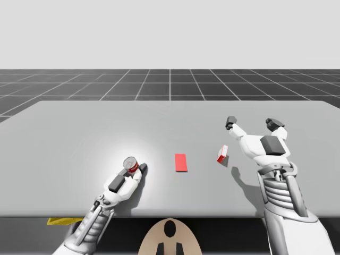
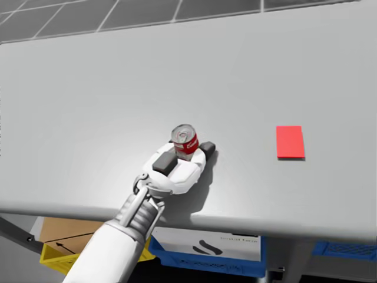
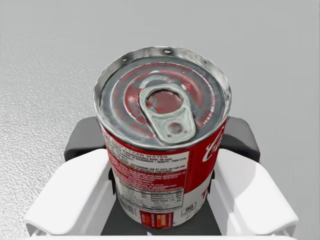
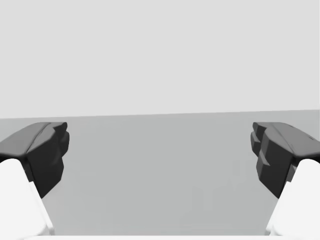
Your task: Look at the card. If it is red, pick the object on the left. If it is green, pick the object on the right.
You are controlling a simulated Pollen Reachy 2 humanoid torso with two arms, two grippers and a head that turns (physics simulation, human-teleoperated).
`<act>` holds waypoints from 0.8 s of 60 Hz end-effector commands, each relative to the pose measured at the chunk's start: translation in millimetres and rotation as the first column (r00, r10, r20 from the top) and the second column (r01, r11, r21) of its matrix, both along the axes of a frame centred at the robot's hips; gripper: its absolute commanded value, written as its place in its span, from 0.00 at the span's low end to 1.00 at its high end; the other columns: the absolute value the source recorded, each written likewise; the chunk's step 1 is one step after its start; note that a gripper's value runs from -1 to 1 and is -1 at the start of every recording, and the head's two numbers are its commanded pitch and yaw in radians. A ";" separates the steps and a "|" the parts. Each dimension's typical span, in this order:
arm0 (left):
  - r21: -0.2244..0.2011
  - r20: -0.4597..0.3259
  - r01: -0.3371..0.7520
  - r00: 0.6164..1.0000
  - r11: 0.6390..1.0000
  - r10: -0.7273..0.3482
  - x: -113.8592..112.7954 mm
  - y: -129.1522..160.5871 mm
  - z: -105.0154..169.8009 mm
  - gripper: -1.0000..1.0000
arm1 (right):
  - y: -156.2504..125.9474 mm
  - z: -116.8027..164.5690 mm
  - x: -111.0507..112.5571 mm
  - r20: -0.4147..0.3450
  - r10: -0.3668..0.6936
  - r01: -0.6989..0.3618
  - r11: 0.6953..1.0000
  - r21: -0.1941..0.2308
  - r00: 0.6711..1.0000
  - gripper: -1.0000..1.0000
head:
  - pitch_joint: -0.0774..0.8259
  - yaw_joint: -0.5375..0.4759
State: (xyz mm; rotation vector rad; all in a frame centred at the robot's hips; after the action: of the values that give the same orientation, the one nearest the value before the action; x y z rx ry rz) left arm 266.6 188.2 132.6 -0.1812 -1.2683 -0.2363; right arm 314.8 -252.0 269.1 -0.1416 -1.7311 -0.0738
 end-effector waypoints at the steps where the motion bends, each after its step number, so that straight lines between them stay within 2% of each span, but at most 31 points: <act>1: -0.036 -0.007 0.016 1.000 0.999 -0.016 -4.3 -12.2 -2.1 0.98 | 0.2 -0.4 -0.1 -0.001 0.000 0.000 1.000 0.000 1.000 0.00 | 0.85 0.80; 10: -0.026 -0.006 0.023 1.000 0.999 -0.023 -5.2 -12.3 -2.9 0.98 | 0.9 -1.5 -0.4 -0.003 -0.001 0.001 1.000 -0.004 1.000 0.00 | 0.68 0.82; 19: -0.020 -0.007 0.026 1.000 0.999 -0.026 -6.1 -12.9 -3.3 0.98 | -0.5 -1.5 -1.0 -0.002 -0.003 0.003 1.000 -0.003 1.000 0.00 | 0.56 0.84; 26: -0.012 -0.010 0.028 1.000 1.000 -0.028 -7.3 -13.7 -2.7 0.98 | -1.0 -1.5 -1.3 -0.001 -0.003 0.003 1.000 -0.002 1.000 0.00 | 0.53 0.84; 30: 0.006 -0.023 0.026 0.999 1.000 -0.026 -9.0 -13.9 2.4 0.97 | -1.4 -1.7 -1.1 -0.002 -0.002 0.002 1.000 -0.001 1.000 0.00 | 0.51 0.84; 31: 0.022 -0.022 0.026 0.999 0.999 -0.026 -9.6 -13.7 7.3 0.98 | -1.4 -2.0 -0.8 -0.003 -0.002 0.002 1.000 -0.002 1.000 0.00 | 0.51 0.84; 39: 0.062 0.031 0.047 0.998 0.997 -0.049 -9.3 -12.0 42.4 0.99 | -1.3 -3.4 0.5 -0.009 0.002 -0.002 1.000 -0.006 1.000 0.00 | 0.49 0.84; 41: 0.076 0.046 0.054 0.997 0.996 -0.057 -9.7 -11.2 55.7 0.98 | -1.8 -3.7 0.8 -0.009 -0.004 0.003 0.999 -0.034 1.000 0.00 | 0.48 0.84; 45: 0.098 0.077 0.063 0.995 0.993 -0.070 -10.1 -9.8 75.4 0.98 | -3.4 -4.1 0.4 -0.020 0.019 -0.019 1.000 -0.023 1.000 0.00 | 0.46 0.84; 48: 0.110 0.103 0.068 0.992 0.992 -0.079 -10.5 -9.2 88.4 0.98 | -4.2 -4.5 0.2 -0.012 0.024 -0.024 0.999 -0.038 1.000 0.00 | 0.46 0.84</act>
State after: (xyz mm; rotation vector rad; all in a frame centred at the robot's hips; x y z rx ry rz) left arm 252.1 180.5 170.5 -0.1404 -1.2511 -0.3292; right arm 315.0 -254.1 265.6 -0.1488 -1.7235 -0.0489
